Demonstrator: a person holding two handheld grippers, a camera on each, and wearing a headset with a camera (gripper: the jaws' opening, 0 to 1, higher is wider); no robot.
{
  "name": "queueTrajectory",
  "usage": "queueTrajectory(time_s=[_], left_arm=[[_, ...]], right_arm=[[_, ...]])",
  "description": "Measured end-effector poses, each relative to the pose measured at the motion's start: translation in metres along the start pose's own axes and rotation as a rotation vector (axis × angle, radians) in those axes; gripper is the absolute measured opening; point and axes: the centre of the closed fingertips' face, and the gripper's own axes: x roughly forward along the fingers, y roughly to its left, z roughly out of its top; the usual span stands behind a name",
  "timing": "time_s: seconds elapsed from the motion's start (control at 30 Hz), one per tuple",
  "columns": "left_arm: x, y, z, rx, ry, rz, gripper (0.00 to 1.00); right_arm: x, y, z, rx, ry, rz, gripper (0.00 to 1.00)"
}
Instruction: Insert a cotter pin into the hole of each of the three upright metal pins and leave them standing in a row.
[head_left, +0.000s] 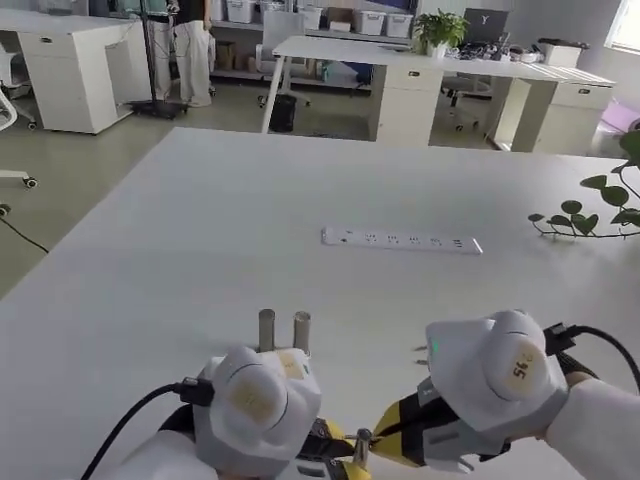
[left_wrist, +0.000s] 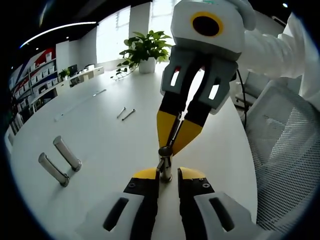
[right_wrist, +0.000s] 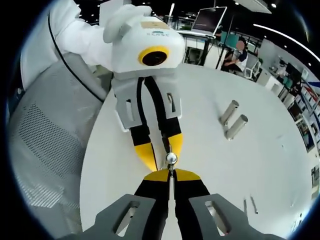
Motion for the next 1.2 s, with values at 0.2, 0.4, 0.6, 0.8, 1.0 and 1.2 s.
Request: queueTrajectory(time_s=[0.2, 0.4, 0.6, 0.8, 1.0, 1.2], left_arm=[[0.0, 0.0, 0.001, -0.019, -0.011, -0.006, 0.13], [0.0, 0.0, 0.001, -0.024, -0.013, -0.01, 0.13], [-0.001, 0.001, -0.003, -0.022, -0.004, -0.013, 0.14], [-0.002, 0.002, -0.004, -0.025, -0.003, -0.014, 0.14], [-0.003, 0.003, -0.005, -0.029, 0.001, -0.005, 0.14], [-0.005, 0.003, -0.004, -0.039, -0.006, -0.005, 0.14]], right_arm=[[-0.001, -0.001, 0.0, -0.072, 0.024, 0.013, 0.0], [-0.007, -0.004, 0.002, -0.058, 0.018, 0.011, 0.08], [-0.013, -0.005, -0.006, -0.043, 0.034, 0.004, 0.06], [-0.016, -0.005, -0.008, -0.023, 0.033, 0.0, 0.0], [-0.015, -0.007, -0.002, -0.01, 0.015, -0.008, 0.0], [-0.013, -0.004, 0.002, 0.003, 0.01, -0.001, 0.0]])
